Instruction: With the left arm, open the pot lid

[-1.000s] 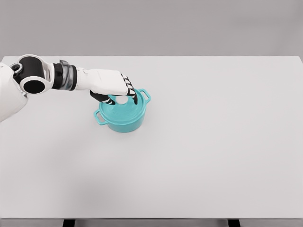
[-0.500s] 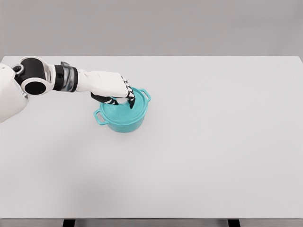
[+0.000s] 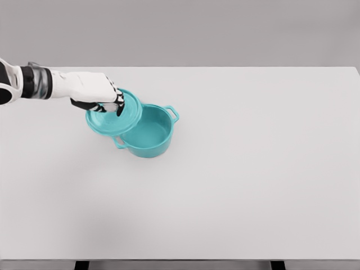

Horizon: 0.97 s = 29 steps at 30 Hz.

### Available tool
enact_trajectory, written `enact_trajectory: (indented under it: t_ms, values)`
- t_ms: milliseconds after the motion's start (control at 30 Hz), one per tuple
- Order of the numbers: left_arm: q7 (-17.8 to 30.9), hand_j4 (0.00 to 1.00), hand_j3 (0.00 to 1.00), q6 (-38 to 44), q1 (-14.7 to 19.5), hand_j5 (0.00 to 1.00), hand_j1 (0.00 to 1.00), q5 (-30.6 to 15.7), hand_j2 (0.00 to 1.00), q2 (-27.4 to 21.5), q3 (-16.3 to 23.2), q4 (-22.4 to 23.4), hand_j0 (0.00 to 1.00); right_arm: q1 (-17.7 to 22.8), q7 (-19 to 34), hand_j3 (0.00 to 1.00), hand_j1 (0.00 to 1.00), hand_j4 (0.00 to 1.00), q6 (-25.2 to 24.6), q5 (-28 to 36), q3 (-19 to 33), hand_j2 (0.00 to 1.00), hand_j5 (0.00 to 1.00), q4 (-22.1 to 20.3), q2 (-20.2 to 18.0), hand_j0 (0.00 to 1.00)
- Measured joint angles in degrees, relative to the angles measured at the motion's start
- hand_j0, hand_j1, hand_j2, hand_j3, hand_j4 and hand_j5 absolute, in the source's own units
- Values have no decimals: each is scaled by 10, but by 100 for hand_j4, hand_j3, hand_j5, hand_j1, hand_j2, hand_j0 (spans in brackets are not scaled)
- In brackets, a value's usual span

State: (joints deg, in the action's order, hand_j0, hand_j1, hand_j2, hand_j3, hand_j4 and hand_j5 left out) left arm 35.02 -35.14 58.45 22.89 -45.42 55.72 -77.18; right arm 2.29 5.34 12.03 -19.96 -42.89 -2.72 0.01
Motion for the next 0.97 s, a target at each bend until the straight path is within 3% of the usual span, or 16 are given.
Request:
enact_trajectory:
  t_ms: [267,300,333,367,433,667,733,833,967]
  values:
    - [0,52,52,0,-18,52,52,5,52,-74,-14,3,52,0,0,100,100,100,0,0,0,100,100,0,0,100]
    - [0,56,56,0,-19,56,56,5,56,-76,-14,4,56,0,0,100,100,100,0,0,0,100,100,0,0,100]
    - [0,76,76,0,-20,76,76,5,76,-78,-14,5,76,0,0,100,100,100,0,0,0,100,100,0,0,100]
    - [0,89,89,0,-21,89,89,4,89,-80,-14,5,89,0,0,100,100,100,0,0,0,100,100,0,0,100]
    - [0,98,98,0,-21,98,98,2,98,-81,-14,6,98,0,0,100,100,100,0,0,0,100,100,0,0,100]
    - [0,100,100,0,-25,100,100,-4,100,-83,-13,10,100,0,0,100,100,100,0,0,0,100,100,0,0,100]
    - [0,100,100,0,-25,100,100,-30,100,-86,-17,40,100,0,0,100,100,100,0,0,0,100,100,0,0,100]
    - [0,100,100,0,-26,100,100,-118,100,-82,-33,145,100,0,0,100,100,100,0,0,0,100,100,0,0,100]
    - [0,100,100,0,-26,100,100,-162,100,-74,-39,221,100,0,0,100,100,100,0,0,0,100,100,0,0,100]
